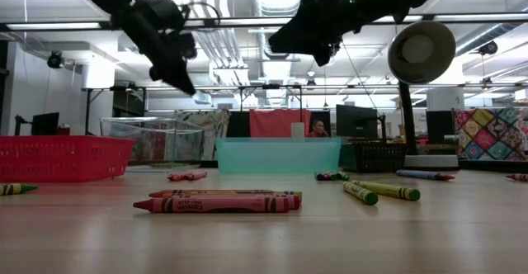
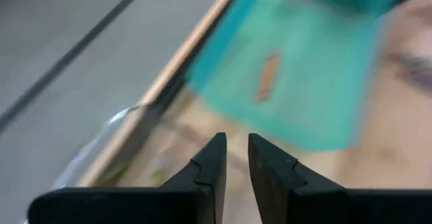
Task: Sort crayons
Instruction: Put the green crayon into the transparent bin
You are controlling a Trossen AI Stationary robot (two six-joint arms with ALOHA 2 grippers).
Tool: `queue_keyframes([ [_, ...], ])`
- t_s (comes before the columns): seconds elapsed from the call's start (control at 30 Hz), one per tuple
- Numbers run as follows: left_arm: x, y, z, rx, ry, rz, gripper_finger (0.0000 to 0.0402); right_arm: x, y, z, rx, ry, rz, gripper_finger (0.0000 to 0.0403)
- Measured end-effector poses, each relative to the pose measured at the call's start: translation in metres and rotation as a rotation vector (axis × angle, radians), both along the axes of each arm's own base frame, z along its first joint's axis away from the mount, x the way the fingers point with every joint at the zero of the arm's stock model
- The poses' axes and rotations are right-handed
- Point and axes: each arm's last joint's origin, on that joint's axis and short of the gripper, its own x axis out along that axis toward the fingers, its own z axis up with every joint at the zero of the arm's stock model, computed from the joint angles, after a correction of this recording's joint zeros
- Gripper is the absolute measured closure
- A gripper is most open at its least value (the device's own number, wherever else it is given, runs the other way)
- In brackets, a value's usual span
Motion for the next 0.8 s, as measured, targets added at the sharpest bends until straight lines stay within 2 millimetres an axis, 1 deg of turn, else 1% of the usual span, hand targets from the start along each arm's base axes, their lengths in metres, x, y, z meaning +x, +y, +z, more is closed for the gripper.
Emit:
queue_keyframes([
  [0.13, -0.001, -0.02, 0.01, -0.01, -0.136, -0.056, 0.0362, 0.0, 0.002, -0.001, 0.072, 0.009, -0.005, 0.0311],
  [0.3, -0.001, -0.047, 0.013, 0.05, -0.318, -0.098, 0.0363, -0.002, 0.007, -0.002, 0.136, 0.055, -0.009, 0.032],
  [0.43, -0.001, -0.068, 0.01, 0.087, -0.454, -0.15, 0.0363, -0.002, 0.012, 0.003, 0.212, 0.161, -0.031, 0.0326],
  [0.53, -0.002, -0.08, 0.008, 0.095, -0.544, -0.179, 0.0363, -0.003, 0.016, 0.008, 0.277, 0.268, -0.058, 0.0329],
  [0.67, -0.002, -0.093, 0.003, 0.084, -0.634, -0.214, 0.0363, -0.006, 0.023, 0.014, 0.335, 0.381, -0.084, 0.033],
  [0.8, 0.001, -0.102, -0.001, 0.075, -0.68, -0.254, 0.0363, -0.012, 0.032, 0.018, 0.406, 0.493, -0.123, 0.033],
])
